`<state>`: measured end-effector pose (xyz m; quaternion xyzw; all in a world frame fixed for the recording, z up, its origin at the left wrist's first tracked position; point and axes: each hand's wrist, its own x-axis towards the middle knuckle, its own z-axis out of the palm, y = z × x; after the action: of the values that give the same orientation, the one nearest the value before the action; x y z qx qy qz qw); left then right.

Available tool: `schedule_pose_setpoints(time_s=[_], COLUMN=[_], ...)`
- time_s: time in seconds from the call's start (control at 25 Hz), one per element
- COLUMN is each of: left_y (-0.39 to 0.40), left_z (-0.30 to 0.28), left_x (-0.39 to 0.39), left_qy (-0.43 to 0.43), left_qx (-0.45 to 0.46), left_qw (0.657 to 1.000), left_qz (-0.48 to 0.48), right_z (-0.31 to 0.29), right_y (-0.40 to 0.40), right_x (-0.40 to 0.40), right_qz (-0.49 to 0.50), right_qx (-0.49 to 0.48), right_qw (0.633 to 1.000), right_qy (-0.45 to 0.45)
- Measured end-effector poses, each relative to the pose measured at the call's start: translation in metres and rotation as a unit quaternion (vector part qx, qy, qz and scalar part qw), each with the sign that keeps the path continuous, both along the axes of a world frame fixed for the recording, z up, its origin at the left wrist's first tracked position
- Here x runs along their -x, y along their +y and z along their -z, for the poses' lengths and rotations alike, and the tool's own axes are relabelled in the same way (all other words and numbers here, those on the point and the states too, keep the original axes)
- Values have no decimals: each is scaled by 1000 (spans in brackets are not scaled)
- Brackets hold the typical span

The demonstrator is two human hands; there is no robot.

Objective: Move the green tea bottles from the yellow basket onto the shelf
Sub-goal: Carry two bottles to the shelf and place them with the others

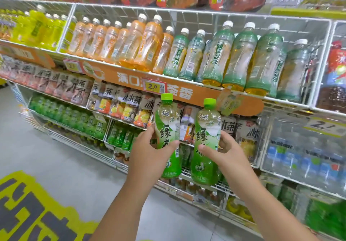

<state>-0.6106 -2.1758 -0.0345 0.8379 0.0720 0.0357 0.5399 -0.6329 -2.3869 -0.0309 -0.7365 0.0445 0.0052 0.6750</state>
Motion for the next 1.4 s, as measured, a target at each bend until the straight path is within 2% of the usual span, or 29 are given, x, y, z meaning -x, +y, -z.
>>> schedule_pose_setpoints(time_s=[0.4,0.52,0.88,1.08,1.4], left_y=[43,53,55,29,-39], left_z=[98,139,285,378,485], left_x=[-94,-116,-116,-119,-186], left_qy=[74,103,179,195,140], left_qx=[-5,-14,12,-15,-43], left_qw=[994,991,981,980,986], left_qz=[75,86,81,48,79], right_z=[94,126,269,349,454], right_y=[47,65,87,70,8], right_x=[-46,-57,-65,-73,-134], right_qz=[103,104,123,152,164], right_qx=[-36,-6,-24,-31,-41], right_qw=[986,980,960,951,961], right_qy=[127,171,250,267,221])
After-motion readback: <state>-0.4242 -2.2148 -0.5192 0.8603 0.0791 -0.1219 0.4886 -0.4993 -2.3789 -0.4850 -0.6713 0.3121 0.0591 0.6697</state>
